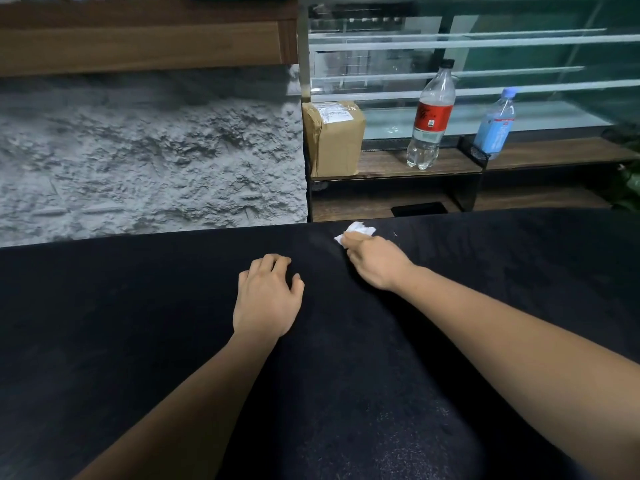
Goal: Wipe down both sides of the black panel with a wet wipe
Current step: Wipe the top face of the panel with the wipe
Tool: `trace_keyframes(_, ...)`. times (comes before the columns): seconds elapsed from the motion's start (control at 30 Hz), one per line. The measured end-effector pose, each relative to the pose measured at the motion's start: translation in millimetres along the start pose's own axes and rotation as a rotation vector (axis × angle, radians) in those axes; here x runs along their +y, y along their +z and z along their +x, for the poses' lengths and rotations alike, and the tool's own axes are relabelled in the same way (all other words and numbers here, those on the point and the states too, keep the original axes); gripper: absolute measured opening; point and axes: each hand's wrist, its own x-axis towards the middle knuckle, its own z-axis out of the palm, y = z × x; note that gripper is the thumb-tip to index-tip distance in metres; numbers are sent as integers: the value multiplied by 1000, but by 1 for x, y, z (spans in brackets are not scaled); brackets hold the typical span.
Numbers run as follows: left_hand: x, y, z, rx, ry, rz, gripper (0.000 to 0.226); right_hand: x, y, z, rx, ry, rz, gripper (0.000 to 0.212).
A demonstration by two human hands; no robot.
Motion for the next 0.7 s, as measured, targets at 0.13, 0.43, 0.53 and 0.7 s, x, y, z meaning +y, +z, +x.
trace_keyframes(0.13,0,-1,0,2,-1,-2,44,-14,5,-13,-9,-120,-32,34)
trace_keyframes(0.43,0,-1,0,-11,2,2,46,5,-5,-20,-29,-207,11,36)
trace_keyframes(0.53,-1,-1,0,-11,0,-3,46,20,-10,-17,-29,-146,13,36)
trace_keyframes(0.7,-2,1,1,-10,1,0,46,55,-22,-13,-11,-20,19,35)
